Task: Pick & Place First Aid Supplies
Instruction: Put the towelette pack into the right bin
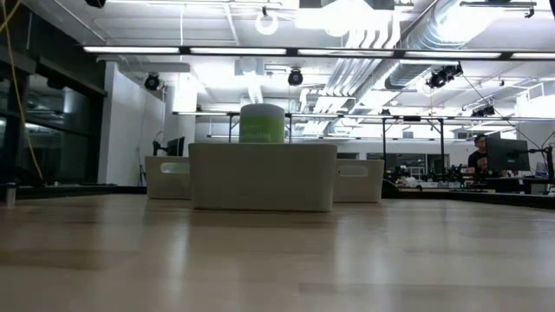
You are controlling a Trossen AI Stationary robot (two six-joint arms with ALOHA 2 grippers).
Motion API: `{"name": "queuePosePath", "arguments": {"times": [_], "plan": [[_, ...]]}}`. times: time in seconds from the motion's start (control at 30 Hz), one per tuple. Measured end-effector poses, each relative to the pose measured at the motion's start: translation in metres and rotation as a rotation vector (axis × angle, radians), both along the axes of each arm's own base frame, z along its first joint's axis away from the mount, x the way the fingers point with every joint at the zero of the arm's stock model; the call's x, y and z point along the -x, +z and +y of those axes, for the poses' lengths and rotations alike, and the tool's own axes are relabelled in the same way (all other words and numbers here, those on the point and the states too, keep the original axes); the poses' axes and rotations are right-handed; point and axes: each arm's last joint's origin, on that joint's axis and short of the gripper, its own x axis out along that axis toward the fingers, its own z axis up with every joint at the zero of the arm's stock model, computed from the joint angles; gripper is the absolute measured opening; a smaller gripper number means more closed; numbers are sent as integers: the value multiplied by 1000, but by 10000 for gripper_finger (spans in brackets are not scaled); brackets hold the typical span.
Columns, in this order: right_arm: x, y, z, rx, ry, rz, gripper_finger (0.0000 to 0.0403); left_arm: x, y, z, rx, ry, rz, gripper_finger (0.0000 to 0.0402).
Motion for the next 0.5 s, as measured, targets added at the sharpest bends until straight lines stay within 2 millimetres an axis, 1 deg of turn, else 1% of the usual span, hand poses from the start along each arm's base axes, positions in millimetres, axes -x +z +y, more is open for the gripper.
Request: {"name": "queuePosePath", "arguments": {"times": [0.1, 0.3, 0.5], "plan": [[-1, 1, -2, 4, -15, -9, 177, 1, 5, 5, -13, -8, -11, 0], [-4, 3, -8, -11, -33, -39, 177, -6, 9, 14, 2, -84, -18, 0], [-7, 3, -16, -15, -47, -40, 160, -15, 11, 24, -1, -98, -30, 0]]}}
